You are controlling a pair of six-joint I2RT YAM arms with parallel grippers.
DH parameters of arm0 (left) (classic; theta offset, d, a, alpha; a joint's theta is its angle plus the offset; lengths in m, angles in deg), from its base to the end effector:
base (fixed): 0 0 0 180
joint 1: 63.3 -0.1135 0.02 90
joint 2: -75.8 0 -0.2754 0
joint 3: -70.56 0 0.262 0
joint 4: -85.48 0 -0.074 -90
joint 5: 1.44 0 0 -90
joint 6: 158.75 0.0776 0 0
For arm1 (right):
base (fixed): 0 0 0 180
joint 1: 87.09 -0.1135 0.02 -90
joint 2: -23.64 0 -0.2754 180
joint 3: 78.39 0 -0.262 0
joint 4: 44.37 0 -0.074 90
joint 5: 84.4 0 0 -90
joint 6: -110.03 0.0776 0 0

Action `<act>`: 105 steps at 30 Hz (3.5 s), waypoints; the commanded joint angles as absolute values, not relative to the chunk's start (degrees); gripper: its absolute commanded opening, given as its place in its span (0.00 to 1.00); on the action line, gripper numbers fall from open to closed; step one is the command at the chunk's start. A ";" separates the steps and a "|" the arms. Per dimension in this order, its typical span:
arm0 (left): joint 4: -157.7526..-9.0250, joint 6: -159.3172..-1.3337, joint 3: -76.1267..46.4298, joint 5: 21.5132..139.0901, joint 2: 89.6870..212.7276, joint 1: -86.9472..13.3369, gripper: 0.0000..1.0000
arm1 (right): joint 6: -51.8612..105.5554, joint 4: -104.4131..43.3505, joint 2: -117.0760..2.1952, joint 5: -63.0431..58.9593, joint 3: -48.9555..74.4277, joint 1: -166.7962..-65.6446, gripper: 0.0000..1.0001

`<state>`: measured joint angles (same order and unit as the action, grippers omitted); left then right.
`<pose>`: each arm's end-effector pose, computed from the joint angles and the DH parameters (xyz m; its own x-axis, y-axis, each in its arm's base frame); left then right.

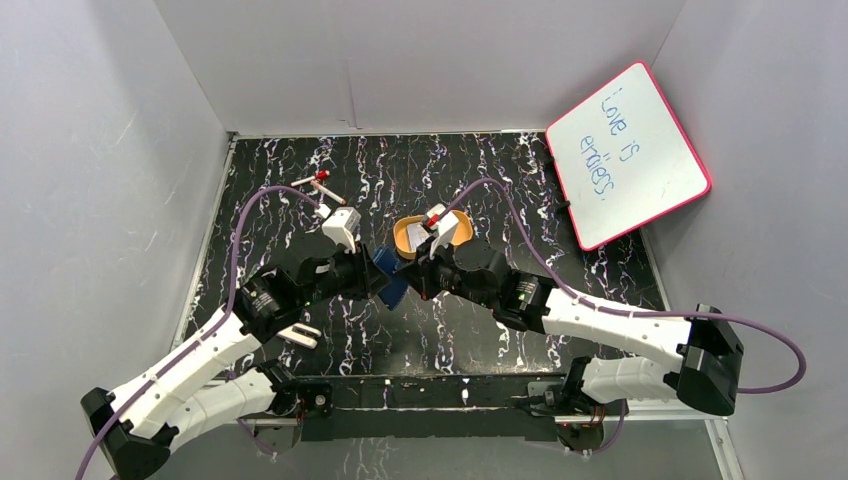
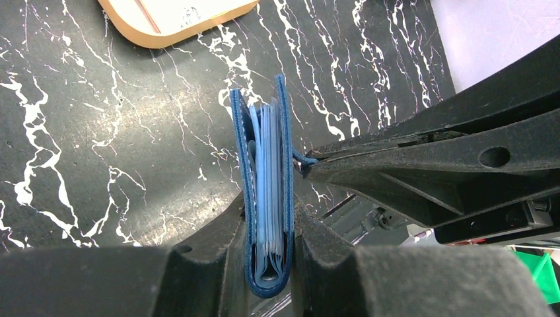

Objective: Put the credit cards into the card holder
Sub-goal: Close the card holder at the center of the board.

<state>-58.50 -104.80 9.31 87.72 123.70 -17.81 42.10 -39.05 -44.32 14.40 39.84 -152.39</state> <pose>0.1605 -0.1649 0.3199 -0.6437 -0.1846 -0.7427 0.4252 0.7207 -0.5476 0.1465 0.2901 0.3105 -0.3911 0.0383 -0.9196 -0.7426 0.5770 0.3399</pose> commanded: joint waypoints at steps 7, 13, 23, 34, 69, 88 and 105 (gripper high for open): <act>-67.13 -106.31 7.61 81.91 123.87 -17.88 0.00 | 43.34 -43.93 -45.91 11.25 37.42 -153.03 0.00; -67.99 -106.45 8.06 81.00 123.85 -17.91 0.00 | 43.85 -44.93 -47.20 10.25 36.81 -153.07 0.00; -72.93 -107.93 9.26 76.64 122.87 -17.89 0.00 | 44.87 -45.92 -48.93 8.47 37.04 -153.09 0.00; -80.20 -110.77 11.08 71.28 121.53 -17.91 0.00 | 46.94 -48.32 -50.52 5.96 37.13 -153.18 0.00; -74.43 -108.76 14.30 76.03 117.55 -17.87 0.00 | 47.19 -41.45 -45.08 0.02 34.77 -153.71 0.50; -67.68 -93.17 13.17 62.86 103.56 -17.87 0.00 | 35.83 -21.21 -19.11 -2.62 34.09 -153.71 0.93; -79.34 -94.98 9.06 46.89 103.87 -17.87 0.00 | 45.33 -41.89 -21.08 -15.85 43.50 -153.65 0.90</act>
<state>-73.89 -93.70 11.87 52.60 102.81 -17.81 41.70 -31.16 -22.31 -12.53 43.22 -153.81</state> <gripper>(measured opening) 0.184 0.893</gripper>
